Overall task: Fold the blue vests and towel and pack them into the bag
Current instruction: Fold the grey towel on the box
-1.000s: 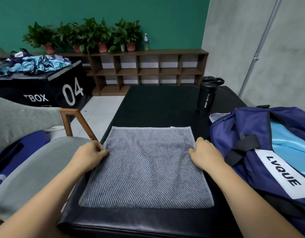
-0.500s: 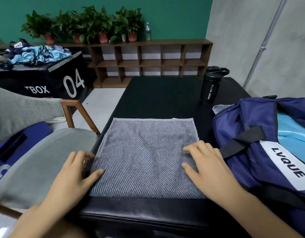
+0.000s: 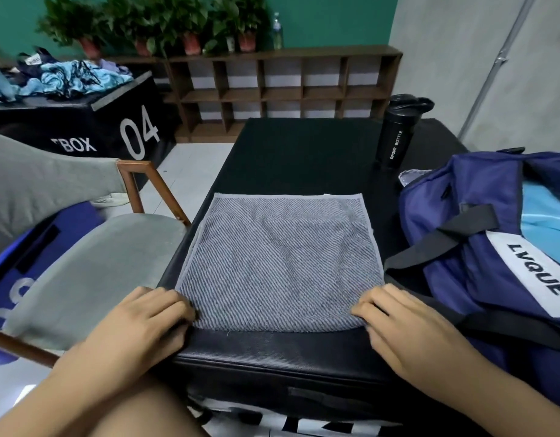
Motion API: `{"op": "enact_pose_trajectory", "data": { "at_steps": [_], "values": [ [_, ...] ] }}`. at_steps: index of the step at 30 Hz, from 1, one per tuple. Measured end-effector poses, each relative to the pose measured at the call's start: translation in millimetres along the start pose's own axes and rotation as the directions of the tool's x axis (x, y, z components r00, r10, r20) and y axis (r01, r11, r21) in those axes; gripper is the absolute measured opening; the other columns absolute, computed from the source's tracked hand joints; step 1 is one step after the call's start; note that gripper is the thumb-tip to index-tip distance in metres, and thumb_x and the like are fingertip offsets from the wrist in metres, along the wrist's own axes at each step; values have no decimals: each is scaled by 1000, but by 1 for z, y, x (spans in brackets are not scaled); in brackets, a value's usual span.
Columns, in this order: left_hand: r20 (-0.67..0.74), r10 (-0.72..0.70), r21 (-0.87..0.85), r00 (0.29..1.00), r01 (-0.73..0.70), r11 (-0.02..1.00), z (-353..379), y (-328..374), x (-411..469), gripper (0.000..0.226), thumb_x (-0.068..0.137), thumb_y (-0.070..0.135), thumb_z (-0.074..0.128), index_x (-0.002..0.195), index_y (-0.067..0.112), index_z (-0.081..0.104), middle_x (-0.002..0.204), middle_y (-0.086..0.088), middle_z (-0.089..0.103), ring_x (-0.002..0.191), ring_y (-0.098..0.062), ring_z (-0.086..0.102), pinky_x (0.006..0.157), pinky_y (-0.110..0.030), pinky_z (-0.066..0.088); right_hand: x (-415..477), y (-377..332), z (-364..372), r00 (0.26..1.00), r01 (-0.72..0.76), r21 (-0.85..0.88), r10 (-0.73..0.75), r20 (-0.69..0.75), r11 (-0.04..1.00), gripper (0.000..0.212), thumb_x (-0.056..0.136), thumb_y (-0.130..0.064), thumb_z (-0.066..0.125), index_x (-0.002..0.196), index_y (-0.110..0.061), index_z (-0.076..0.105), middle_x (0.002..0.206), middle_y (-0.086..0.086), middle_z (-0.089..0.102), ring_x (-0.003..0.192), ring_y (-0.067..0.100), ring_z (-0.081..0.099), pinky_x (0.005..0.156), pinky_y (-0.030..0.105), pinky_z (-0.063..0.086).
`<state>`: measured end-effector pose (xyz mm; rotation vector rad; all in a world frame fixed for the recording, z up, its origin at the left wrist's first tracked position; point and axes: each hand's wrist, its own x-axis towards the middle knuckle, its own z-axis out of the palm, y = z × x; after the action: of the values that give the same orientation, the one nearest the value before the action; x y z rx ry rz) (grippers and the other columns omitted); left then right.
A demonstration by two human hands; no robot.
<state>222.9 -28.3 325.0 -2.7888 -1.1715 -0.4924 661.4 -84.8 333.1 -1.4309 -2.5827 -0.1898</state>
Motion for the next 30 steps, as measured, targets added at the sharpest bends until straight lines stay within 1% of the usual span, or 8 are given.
{"op": "enact_pose_trajectory", "data": {
  "at_steps": [3, 6, 11, 16, 18, 22, 25, 30],
  "values": [
    [5, -80, -120, 997, 80, 990, -16, 6, 5, 5, 95, 32, 59, 100, 34, 58, 103, 20, 62, 89, -13, 66, 83, -33, 46, 0, 1, -16, 1000, 1, -21, -1, 5, 1000, 21, 80, -13, 68, 96, -24, 59, 93, -7, 48, 81, 20, 47, 74, 38, 48],
    [-34, -269, -362, 962, 239, 901, -35, 13, 5, 10, 93, 34, 55, 99, 27, 59, 108, 13, 73, 94, -11, 69, 83, -29, 48, -2, 0, -41, 990, -110, 209, 127, -69, 972, 25, 78, -9, 62, 93, -29, 54, 88, -13, 47, 79, 15, 46, 72, 36, 44],
    [-64, -391, -570, 918, 288, 769, -48, 12, 9, 33, 94, 48, 55, 101, 17, 56, 72, 0, 61, 62, -25, 53, 58, -37, 44, 4, 5, -68, 938, -241, 563, 338, -75, 791, 35, 85, -1, 68, 99, -32, 61, 83, -8, 63, 71, 16, 59, 67, 26, 46],
    [-14, -540, -675, 842, 390, 626, -45, -3, 38, 16, 99, 37, 65, 96, 21, 62, 74, -4, 54, 67, -14, 44, 58, -34, 35, 33, 15, -70, 847, -285, 745, 523, -98, 603, 33, 94, -7, 70, 112, -35, 65, 86, -5, 70, 76, 11, 63, 74, 24, 48],
    [4, -594, -673, 804, 442, 593, -40, -16, 52, 6, 105, 23, 66, 99, 22, 66, 80, -4, 60, 74, -14, 49, 67, -33, 36, 51, 24, -67, 804, -315, 743, 582, -121, 590, 27, 97, -17, 71, 111, -38, 63, 84, -9, 68, 80, 11, 66, 80, 26, 50],
    [12, -686, -693, 727, 501, 518, -29, -35, 86, 10, 104, 28, 65, 101, 21, 72, 90, 13, 71, 77, 0, 58, 73, -32, 43, 89, 41, -52, 734, -416, 688, 666, -132, 594, 19, 101, -28, 67, 118, -33, 62, 82, -5, 66, 83, 12, 66, 82, 32, 52],
    [18, -728, -714, 685, 518, 471, -15, -51, 109, 14, 104, 33, 66, 100, 22, 75, 99, 14, 74, 93, -6, 66, 81, -32, 49, 117, 51, -38, 697, -482, 624, 701, -153, 615, 22, 104, -26, 63, 125, -27, 59, 85, -4, 66, 83, 10, 62, 77, 29, 51],
    [-5, -777, -623, 629, 606, 494, 16, -72, 133, 15, 103, 37, 65, 96, 27, 72, 97, 8, 74, 97, -15, 68, 85, -39, 54, 154, 68, -10, 676, -577, 491, 719, -161, 653, 29, 104, -27, 60, 132, -24, 53, 98, 4, 70, 97, 35, 66, 86, 49, 55]
  ]
}}
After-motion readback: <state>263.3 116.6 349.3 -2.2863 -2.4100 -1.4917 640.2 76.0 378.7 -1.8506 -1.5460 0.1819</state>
